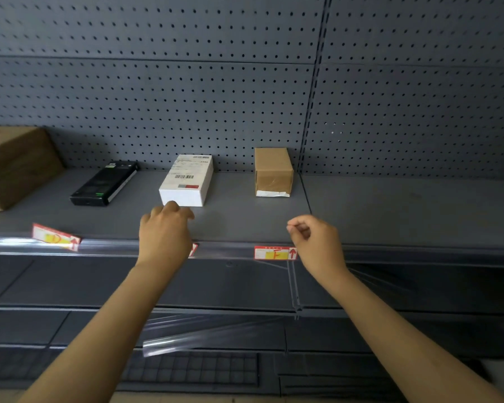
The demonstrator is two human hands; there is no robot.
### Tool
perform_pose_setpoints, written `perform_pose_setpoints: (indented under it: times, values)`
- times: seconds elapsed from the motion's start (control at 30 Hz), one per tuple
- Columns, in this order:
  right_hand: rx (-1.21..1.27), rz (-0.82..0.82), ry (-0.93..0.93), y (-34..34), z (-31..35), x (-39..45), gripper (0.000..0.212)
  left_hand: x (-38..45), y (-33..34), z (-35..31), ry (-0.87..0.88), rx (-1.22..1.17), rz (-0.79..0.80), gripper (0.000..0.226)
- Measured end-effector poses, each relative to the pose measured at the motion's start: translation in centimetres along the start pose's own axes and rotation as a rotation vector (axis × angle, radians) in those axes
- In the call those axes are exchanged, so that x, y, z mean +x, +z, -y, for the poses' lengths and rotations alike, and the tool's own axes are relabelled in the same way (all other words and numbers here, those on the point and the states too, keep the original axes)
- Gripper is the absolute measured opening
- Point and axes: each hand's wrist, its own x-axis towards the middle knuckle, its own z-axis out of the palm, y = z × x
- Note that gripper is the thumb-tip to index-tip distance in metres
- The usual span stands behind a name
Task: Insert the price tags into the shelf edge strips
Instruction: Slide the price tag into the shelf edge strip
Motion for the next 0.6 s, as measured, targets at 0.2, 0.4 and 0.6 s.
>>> perform_pose_setpoints:
  times: [0.2,0.4,0.6]
  values:
    - [-0.030,0.098,-0.128,5.7,5.2,-2.5,0.007,0.2,0.3,5.5,-0.039,-0.095,0.135,0.039]
    - [-0.098,0.166,-0.058,12.1,9.7,-4.1,0.015,1.5,0.7,9.0,0.049,-0.245,0.198,0.024]
    - [-0.171,0.086,0.032,15.9,12.2,-4.5,0.021,2.2,1.4,10.7,0.131,-0.266,0.236,0.015]
